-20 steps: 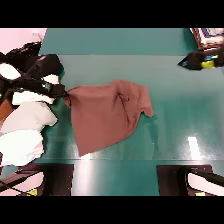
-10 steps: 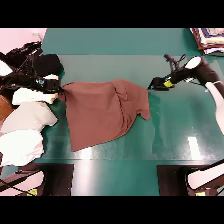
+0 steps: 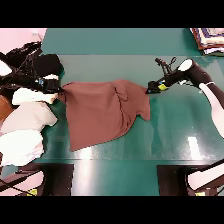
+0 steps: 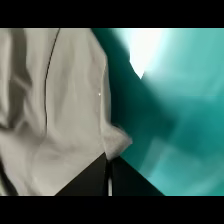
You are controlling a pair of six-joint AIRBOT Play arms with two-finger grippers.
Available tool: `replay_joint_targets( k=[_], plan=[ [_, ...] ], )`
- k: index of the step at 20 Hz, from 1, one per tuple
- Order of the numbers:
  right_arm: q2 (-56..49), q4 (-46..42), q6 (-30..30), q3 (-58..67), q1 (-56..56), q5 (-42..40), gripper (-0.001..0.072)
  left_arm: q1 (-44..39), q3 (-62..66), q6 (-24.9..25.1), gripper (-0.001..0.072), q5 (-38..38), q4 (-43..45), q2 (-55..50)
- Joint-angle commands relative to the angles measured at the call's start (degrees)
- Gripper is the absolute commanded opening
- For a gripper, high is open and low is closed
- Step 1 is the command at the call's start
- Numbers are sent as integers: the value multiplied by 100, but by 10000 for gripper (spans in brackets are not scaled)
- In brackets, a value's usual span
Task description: Fold the shirts.
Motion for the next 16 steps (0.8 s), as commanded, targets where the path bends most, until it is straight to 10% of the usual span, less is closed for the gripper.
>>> replay_joint_targets(
  k=[1,8,14,15,16],
  plan=[
    [997,-1021,201,-927,-155,544,14,2,7,-15,27,-179,0,4],
    [4415,-1088,516,-3775,-988,621,16,-494,22,-13,26,1082,-83,-118],
    [5268,-1113,879,-3976,-1029,612,17,-861,1519,-424,29,1252,-92,-1587],
    [5335,-1115,881,-3976,-1029,621,68,-841,1742,-439,142,1132,-9,-1676],
    [5405,-1115,881,-3976,-1029,625,291,-813,1884,-461,482,997,26,-1685]
  ],
)
